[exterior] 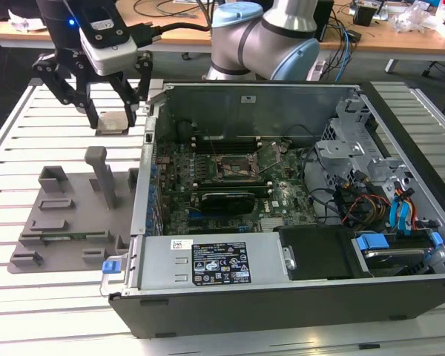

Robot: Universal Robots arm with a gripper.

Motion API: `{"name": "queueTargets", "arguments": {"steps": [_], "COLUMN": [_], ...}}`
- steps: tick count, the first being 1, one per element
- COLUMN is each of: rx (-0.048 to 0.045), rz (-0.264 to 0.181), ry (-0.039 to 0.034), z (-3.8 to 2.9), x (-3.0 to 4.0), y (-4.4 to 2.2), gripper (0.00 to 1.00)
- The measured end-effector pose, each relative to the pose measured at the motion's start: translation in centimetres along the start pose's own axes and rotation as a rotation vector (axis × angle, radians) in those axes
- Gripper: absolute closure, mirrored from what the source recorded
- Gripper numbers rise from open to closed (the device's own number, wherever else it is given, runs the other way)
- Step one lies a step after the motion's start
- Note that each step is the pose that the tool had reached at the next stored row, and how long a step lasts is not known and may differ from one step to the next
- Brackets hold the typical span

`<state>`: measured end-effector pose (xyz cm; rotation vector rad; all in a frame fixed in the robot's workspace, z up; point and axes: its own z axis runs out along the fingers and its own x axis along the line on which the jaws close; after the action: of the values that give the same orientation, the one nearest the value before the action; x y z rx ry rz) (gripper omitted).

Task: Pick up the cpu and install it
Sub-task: 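Pick up the cpu and move it towards the insertion slot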

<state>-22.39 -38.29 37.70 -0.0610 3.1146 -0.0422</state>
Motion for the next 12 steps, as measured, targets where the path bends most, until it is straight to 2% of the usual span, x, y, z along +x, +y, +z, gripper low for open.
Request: {"name": "queueTargets", "arguments": {"steps": [2,6,10,12], "rx": [0.0,-0.0001,0.0,0.0001], "rz": [0.0,0.0,0.0,0.0], "ry": [0.0,-0.0001,0.0,0.0001], "z": [0.02,0.05,0.08,0.09], "x": [-0.78,-1.54,-3.0,-3.42], "y": [-0.03,-0.06,-0.12,-0.13], "gripper": [0.45,0.45,0.45,0.45]}}
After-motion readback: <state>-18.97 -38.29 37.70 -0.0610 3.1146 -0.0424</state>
